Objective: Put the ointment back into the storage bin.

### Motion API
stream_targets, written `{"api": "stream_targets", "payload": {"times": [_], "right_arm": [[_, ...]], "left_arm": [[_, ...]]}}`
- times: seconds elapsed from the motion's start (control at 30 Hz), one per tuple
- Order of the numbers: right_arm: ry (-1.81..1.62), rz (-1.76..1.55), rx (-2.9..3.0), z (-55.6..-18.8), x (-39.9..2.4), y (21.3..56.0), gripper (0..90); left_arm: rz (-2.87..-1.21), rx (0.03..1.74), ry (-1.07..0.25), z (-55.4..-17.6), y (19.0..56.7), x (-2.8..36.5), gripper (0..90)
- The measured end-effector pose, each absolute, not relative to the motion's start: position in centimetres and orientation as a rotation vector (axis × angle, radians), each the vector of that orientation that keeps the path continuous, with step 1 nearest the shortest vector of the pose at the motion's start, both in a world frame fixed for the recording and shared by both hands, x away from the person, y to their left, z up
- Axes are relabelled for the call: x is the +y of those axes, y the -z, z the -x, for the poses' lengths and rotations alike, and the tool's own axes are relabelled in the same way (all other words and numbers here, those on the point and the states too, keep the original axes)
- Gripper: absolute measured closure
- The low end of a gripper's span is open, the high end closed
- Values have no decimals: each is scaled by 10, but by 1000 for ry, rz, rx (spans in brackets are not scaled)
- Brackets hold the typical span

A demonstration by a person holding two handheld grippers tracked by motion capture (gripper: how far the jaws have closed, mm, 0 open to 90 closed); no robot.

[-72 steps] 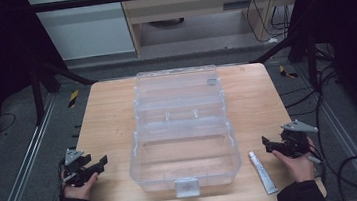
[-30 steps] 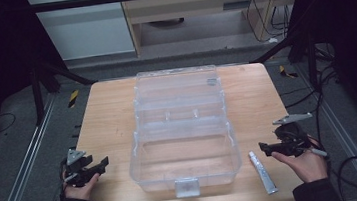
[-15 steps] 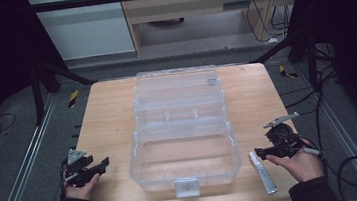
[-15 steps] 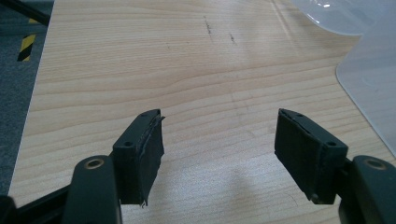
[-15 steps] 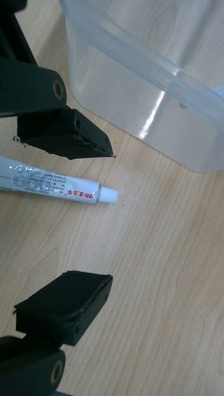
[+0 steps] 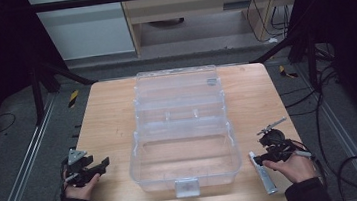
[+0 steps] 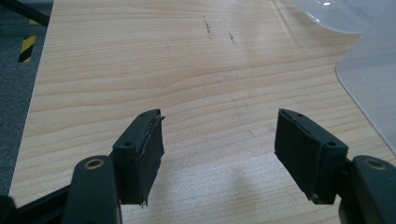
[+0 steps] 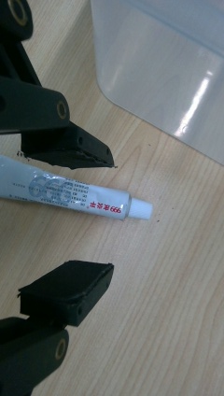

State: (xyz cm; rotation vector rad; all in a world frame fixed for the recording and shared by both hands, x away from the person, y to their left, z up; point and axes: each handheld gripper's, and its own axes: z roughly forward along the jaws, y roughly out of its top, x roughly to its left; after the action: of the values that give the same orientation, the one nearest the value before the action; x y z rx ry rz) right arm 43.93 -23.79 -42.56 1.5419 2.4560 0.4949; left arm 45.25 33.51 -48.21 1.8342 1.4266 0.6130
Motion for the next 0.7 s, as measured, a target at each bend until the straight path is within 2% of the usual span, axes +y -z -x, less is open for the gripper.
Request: {"api": "stream_targets", "payload": {"times": [0.7], "right_arm": [[-374, -1615, 2554, -447, -233, 453, 559]], "left_arm": [[-1836, 1427, -607, -453, 482, 335, 320]]}}
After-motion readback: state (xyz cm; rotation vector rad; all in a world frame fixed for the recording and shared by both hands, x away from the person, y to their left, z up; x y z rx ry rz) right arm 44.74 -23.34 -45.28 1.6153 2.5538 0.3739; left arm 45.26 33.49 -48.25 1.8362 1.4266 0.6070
